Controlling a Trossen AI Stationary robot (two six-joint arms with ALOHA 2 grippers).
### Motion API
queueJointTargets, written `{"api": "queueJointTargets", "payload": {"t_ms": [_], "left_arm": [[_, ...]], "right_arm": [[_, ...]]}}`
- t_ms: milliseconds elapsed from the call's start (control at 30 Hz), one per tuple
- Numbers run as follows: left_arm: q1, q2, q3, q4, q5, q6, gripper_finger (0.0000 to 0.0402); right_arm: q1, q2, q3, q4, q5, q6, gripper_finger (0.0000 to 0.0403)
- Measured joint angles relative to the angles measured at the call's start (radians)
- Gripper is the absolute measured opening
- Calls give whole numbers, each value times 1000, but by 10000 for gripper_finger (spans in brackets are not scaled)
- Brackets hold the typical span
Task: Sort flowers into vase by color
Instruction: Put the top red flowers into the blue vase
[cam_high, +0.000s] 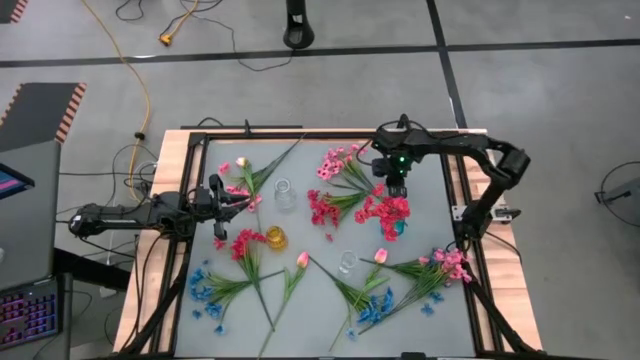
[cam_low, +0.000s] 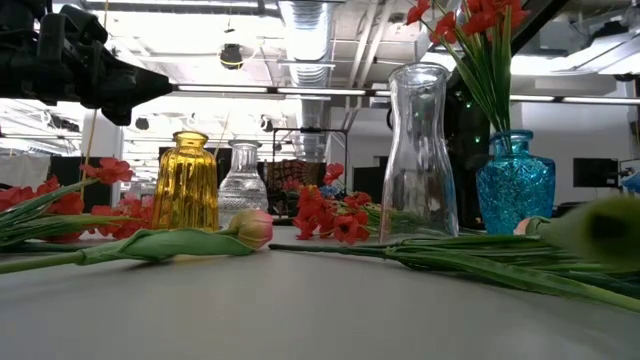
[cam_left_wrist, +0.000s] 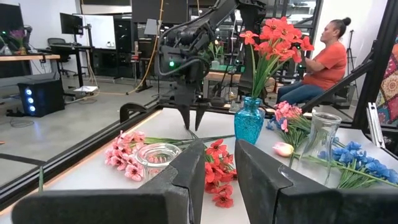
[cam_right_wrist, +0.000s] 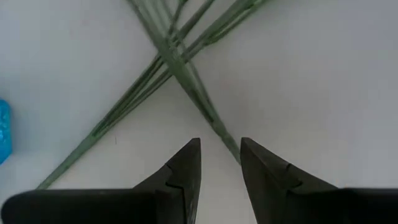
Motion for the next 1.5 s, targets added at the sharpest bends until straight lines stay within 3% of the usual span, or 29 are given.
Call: {"api": "queueJointTargets", "payload": {"t_ms": [367, 667, 867, 1267, 1500], "left_arm": [[0, 0, 0, 0, 0, 0, 77], [0, 0, 0, 0, 0, 0, 77], [0, 0, 0, 0, 0, 0, 77], [0, 0, 0, 12, 0, 0, 77], [0, 0, 0, 131, -26, 0, 77]], "right_arm": [[6, 58, 3, 44, 1, -3, 133], [6, 16, 0, 35, 5, -3, 33], [6, -15, 0, -8, 5, -3, 33], [6, -239, 0, -55, 5, 29, 33], [6, -428, 0, -9, 5, 93, 33]]}}
